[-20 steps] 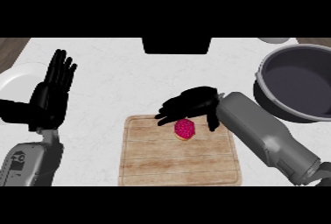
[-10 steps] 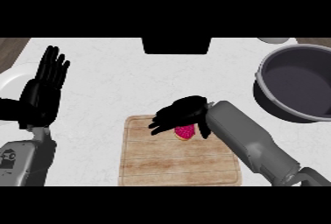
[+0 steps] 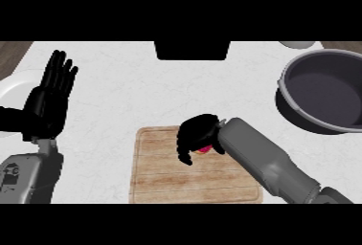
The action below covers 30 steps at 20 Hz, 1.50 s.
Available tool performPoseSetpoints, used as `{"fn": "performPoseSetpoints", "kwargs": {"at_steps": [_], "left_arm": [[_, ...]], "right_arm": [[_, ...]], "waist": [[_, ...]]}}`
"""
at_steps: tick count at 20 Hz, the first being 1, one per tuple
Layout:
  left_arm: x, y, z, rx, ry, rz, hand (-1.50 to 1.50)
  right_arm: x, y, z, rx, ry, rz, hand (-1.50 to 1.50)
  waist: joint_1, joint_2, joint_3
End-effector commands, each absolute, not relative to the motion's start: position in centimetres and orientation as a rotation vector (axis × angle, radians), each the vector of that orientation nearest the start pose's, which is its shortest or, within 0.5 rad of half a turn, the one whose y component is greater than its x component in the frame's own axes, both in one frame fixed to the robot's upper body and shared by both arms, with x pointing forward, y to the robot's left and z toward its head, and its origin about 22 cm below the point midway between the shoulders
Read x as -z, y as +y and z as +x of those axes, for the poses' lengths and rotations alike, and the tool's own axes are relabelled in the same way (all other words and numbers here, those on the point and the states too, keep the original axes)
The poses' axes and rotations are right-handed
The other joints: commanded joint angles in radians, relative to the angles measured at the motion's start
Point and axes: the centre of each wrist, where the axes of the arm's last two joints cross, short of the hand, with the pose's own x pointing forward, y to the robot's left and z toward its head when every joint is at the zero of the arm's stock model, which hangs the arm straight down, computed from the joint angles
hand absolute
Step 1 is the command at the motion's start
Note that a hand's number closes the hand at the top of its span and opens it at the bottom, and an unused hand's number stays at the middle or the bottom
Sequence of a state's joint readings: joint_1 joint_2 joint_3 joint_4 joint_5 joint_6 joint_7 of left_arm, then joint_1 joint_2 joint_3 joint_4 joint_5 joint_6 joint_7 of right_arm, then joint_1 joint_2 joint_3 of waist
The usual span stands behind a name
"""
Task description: Pick the cupcake from the cutting board and place it in the pot
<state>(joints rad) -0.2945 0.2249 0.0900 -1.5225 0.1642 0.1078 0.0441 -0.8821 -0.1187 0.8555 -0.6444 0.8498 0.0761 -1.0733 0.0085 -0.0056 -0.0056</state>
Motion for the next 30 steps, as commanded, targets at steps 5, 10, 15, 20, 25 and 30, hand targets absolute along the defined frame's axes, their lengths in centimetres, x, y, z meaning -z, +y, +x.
{"fn": "performPoseSetpoints", "kwargs": {"at_steps": [5, 10, 15, 20, 25, 30], "left_arm": [[-7.7, 26.2, 30.1, -0.042, -1.756, 0.094, 0.00], [-8.1, 26.8, 29.6, -0.049, -1.769, 0.098, 0.00], [-7.9, 27.6, 29.8, -0.055, -1.758, 0.132, 0.00], [-7.9, 27.8, 29.7, -0.075, -1.763, 0.146, 0.00], [-8.2, 27.3, 29.9, -0.060, -1.773, 0.131, 0.00], [-8.4, 26.8, 30.1, -0.024, -1.771, 0.099, 0.00]], "right_arm": [[1.2, -6.1, 34.4, 2.410, 1.920, -0.743, 1.50], [-0.3, -9.2, 36.2, 2.312, 2.119, -0.525, 1.50], [-2.9, -16.2, 41.0, 2.661, 2.719, 0.471, 1.50], [-4.1, -20.5, 42.5, 2.539, 3.047, 1.351, 1.50], [-8.8, -22.7, 44.8, 1.918, 3.082, 2.399, 1.50], [-13.9, -24.3, 46.5, 0.988, 2.804, 3.202, 1.50]], "waist": [[-0.007, 0.005, 0.006], [0.000, 0.006, 0.006], [-0.034, 0.015, 0.004], [-0.051, 0.016, 0.000], [-0.022, 0.011, -0.006], [0.017, 0.013, -0.009]]}}
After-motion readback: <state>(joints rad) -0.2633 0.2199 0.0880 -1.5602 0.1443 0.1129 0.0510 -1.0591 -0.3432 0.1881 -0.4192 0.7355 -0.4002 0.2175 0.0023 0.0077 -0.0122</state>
